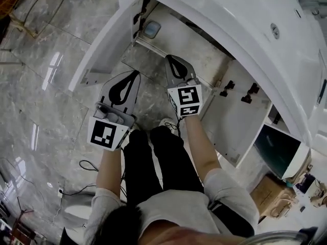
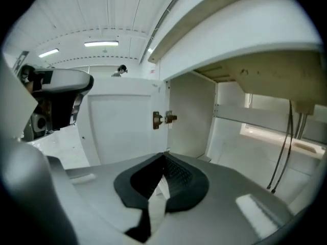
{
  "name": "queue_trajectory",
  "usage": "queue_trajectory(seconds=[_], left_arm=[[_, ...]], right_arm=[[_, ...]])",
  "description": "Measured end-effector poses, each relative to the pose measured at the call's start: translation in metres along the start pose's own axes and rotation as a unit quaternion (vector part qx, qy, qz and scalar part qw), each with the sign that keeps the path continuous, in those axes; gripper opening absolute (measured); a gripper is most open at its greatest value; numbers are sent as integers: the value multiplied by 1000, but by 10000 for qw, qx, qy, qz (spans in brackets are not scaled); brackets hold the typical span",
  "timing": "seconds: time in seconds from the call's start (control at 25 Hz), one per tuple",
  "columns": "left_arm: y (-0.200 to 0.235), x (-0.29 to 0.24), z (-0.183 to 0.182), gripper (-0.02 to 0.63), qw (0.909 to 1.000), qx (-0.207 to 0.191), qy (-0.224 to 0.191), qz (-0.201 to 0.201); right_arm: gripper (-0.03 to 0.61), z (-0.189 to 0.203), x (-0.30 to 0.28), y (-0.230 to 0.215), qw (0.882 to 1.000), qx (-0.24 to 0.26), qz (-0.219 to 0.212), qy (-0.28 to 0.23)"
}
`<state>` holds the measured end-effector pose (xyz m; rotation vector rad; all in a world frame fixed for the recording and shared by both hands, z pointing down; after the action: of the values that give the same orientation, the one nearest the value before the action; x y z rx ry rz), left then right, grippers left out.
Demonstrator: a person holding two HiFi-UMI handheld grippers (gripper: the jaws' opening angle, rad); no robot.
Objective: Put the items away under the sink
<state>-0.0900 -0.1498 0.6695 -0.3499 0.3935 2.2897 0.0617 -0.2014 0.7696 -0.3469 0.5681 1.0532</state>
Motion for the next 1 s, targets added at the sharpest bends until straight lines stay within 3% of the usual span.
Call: queue_trajectory(seconds=[0.6, 1.0], left_arm=[[-34, 96, -187, 8, 9988, -20, -254, -424], [-51, 150, -280, 8, 9968, -90, -427, -668]], right_arm=[[11, -160, 186, 21, 9993, 196, 120, -289], [11, -256, 272, 31, 9973, 182, 122, -702]])
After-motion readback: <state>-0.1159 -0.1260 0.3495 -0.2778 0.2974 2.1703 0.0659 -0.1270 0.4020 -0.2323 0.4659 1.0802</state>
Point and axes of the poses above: the fingertips, and each gripper's own axes: x backward along the fingers, y to its left, z out of its underside, the point moved 5 cm from there along x, backward along the fingers, and after that the axes turned 15 degrees about y, right-handed, at the moved point
